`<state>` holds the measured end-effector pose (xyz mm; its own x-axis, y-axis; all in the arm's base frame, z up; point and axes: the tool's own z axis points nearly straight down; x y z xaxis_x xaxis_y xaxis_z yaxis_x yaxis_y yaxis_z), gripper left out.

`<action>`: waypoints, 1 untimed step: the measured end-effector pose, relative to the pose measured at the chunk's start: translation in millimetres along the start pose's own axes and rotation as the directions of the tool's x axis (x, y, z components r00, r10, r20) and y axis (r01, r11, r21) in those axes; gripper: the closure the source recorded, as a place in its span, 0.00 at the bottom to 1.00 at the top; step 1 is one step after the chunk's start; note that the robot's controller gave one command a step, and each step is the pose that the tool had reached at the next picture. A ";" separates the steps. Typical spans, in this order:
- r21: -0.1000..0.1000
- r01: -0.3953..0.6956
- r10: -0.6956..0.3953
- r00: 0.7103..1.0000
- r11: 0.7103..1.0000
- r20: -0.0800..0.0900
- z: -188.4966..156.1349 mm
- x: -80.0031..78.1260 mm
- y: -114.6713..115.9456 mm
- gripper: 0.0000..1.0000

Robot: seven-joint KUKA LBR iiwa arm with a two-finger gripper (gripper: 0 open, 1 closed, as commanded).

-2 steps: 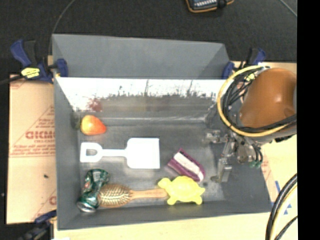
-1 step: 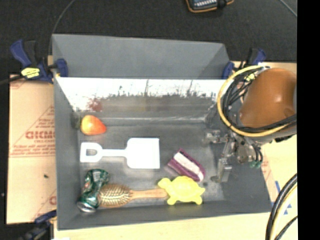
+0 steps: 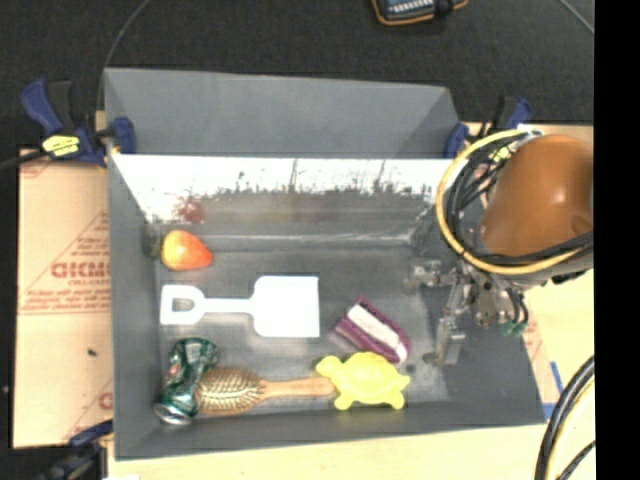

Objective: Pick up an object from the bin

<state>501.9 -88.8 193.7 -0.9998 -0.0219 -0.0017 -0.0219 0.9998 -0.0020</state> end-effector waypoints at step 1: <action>0.001 0.148 -0.148 0.989 0.989 0.003 1.9 2.2 9.0 0.00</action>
Offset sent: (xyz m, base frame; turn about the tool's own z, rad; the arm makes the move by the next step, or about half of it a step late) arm 0.0062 0.0405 -0.0299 -0.0261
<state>499.6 -79.9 191.8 -0.9854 -0.1700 -0.0045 -0.1699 0.9854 -0.0036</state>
